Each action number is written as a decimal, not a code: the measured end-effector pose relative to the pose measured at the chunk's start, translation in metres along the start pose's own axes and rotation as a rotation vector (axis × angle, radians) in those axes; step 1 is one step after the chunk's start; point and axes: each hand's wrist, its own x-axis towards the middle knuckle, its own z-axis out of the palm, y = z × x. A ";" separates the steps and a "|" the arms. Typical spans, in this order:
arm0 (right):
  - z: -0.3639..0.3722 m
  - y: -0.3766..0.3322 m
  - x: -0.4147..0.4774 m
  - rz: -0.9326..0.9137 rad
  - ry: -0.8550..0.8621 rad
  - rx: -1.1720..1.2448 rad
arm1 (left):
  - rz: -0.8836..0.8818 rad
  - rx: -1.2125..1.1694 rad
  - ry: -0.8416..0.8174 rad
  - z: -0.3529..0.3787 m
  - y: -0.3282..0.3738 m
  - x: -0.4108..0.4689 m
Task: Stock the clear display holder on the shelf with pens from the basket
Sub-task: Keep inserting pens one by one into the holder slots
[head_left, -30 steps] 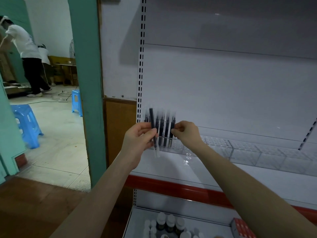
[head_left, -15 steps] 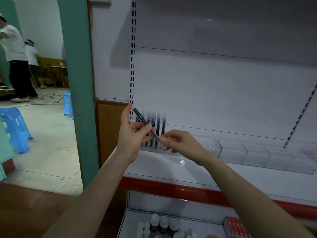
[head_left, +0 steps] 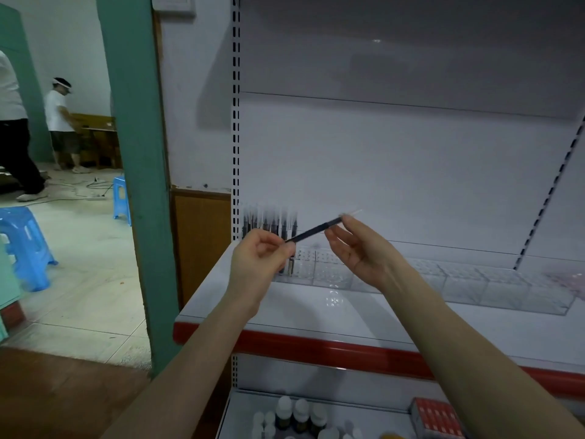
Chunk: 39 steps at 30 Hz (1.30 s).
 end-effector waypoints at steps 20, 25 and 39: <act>0.032 0.010 0.051 -0.599 0.236 -0.958 | 0.173 1.016 -0.322 -0.013 -0.058 -0.015; 0.034 0.015 0.060 -0.562 0.225 -1.010 | 0.191 1.013 -0.312 -0.013 -0.060 -0.014; 0.034 0.014 0.066 -0.580 0.219 -1.055 | 0.204 1.033 -0.303 -0.012 -0.062 -0.013</act>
